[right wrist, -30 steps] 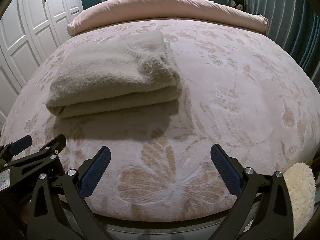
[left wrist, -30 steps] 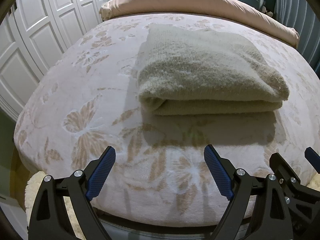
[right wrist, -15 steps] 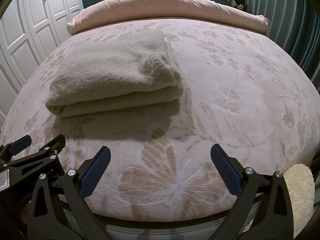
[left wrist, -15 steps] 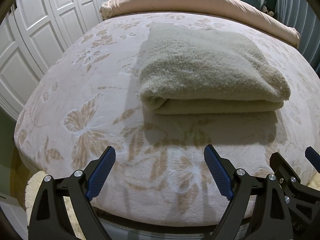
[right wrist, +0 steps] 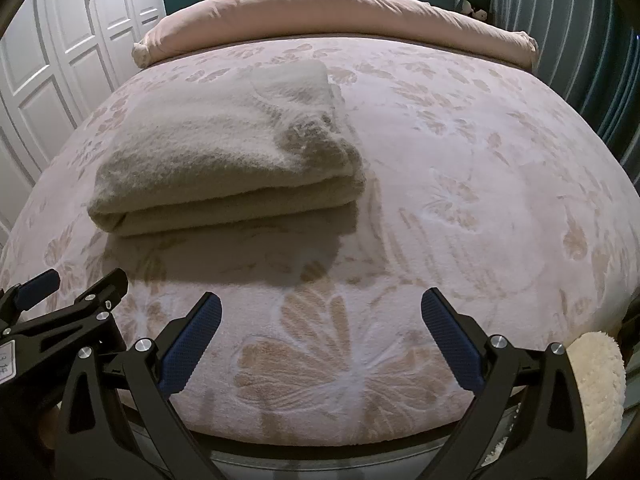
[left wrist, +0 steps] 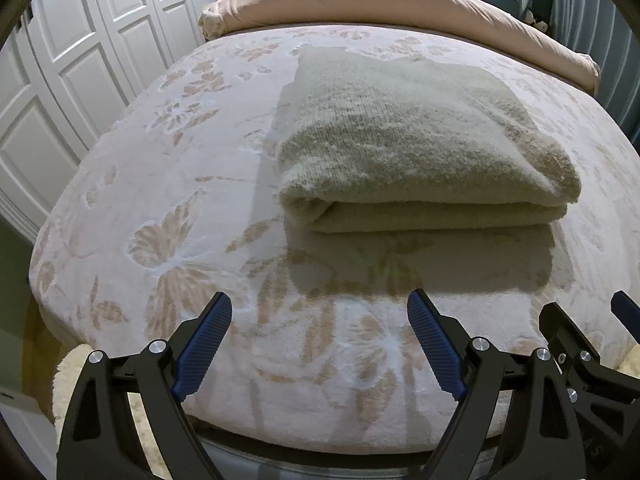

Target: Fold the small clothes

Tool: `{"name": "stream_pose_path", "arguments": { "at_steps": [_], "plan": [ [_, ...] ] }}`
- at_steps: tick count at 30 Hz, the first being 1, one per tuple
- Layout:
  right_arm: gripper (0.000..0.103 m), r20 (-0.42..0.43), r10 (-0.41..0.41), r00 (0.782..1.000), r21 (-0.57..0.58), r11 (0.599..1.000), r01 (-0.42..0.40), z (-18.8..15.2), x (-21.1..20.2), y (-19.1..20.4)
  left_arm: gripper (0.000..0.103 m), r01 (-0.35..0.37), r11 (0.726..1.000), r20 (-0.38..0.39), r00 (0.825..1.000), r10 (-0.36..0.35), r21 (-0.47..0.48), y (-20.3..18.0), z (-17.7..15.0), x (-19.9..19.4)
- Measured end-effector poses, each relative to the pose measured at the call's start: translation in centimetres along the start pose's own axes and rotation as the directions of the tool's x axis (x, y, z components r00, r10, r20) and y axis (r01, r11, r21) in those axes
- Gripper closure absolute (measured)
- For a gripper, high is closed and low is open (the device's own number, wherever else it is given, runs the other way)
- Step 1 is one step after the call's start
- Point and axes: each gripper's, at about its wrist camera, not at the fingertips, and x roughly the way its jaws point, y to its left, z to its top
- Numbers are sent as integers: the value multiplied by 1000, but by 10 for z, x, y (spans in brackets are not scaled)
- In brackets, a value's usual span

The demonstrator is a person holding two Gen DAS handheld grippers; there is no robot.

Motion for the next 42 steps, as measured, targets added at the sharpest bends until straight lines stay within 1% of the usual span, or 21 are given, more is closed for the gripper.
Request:
{"name": "stream_pose_path", "arguments": {
  "at_steps": [4, 8, 12, 16, 20, 26, 42],
  "plan": [
    [5, 1, 0, 1000, -5, 1000, 0, 1, 0, 1, 17, -23, 1000, 3, 1000, 23, 3, -1, 1, -1],
    [5, 4, 1, 1000, -4, 1000, -1, 1, -1, 2, 17, -26, 1000, 15, 1000, 26, 4, -1, 2, -3],
    [5, 4, 2, 1000, -5, 1000, -2, 2, -2, 3, 17, -21, 1000, 3, 1000, 21, -7, 0, 2, -2],
    [5, 9, 4, 1000, -11, 1000, -4, 2, -4, 4, 18, -36, 999, 26, 999, 37, -4, 0, 2, -4],
    [5, 13, 4, 1000, -6, 1000, -4, 5, -6, 4, 19, -17, 1000, 16, 1000, 17, -11, -1, 3, -5],
    [5, 18, 3, 1000, 2, 1000, -3, 10, -7, 0, 20, -15, 1000, 25, 1000, 14, 7, -5, 7, -9],
    [5, 15, 5, 1000, -1, 1000, -5, 12, -6, 0, 21, -14, 1000, 18, 1000, 14, 3, 0, 12, -6]
  ]
}}
